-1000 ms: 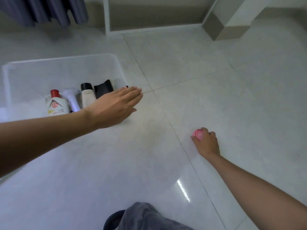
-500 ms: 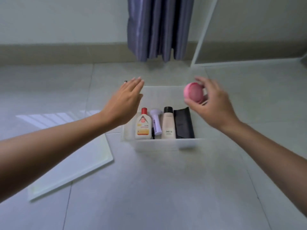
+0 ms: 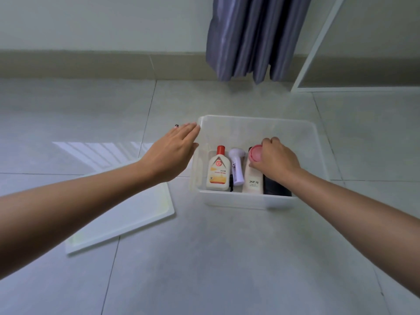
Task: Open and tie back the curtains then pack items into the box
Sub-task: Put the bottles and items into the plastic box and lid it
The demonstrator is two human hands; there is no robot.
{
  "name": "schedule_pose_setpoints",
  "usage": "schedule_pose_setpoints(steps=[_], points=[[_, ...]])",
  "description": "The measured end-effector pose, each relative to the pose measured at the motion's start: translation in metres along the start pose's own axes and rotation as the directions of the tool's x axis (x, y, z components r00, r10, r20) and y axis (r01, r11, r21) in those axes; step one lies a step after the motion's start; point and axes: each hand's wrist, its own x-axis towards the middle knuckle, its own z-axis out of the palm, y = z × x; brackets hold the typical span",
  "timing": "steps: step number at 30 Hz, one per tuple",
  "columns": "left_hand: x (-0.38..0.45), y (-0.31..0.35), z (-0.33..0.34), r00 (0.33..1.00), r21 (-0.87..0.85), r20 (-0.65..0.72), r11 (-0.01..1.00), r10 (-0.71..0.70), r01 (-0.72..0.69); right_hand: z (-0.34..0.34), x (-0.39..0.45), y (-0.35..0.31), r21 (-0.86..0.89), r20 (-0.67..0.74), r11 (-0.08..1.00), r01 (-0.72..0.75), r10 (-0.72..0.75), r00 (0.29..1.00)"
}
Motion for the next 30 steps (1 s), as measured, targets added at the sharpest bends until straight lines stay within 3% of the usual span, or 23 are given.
schedule_pose_setpoints(steps=[12, 16, 23, 30], points=[[-0.001, 0.001, -0.001, 1.000, -0.005, 0.015, 1.000, 0.000, 0.000, -0.002, -0.005, 0.007, -0.022, 0.023, 1.000, 0.009, -0.008, 1.000], [-0.001, 0.002, -0.002, 1.000, 0.000, 0.007, 1.000, 0.005, -0.005, -0.007, -0.009, 0.012, 0.066, 0.076, 0.998, 0.020, -0.025, 0.997], [0.001, 0.003, -0.004, 1.000, 0.023, 0.013, 1.000, 0.018, -0.018, -0.012, -0.010, 0.024, 0.198, -0.015, 0.980, 0.026, -0.024, 1.000], [0.002, 0.006, -0.006, 0.999, 0.028, 0.006, 0.999, 0.035, -0.035, -0.014, -0.009, 0.034, 0.351, 0.058, 0.930, -0.107, 0.093, 0.994]])
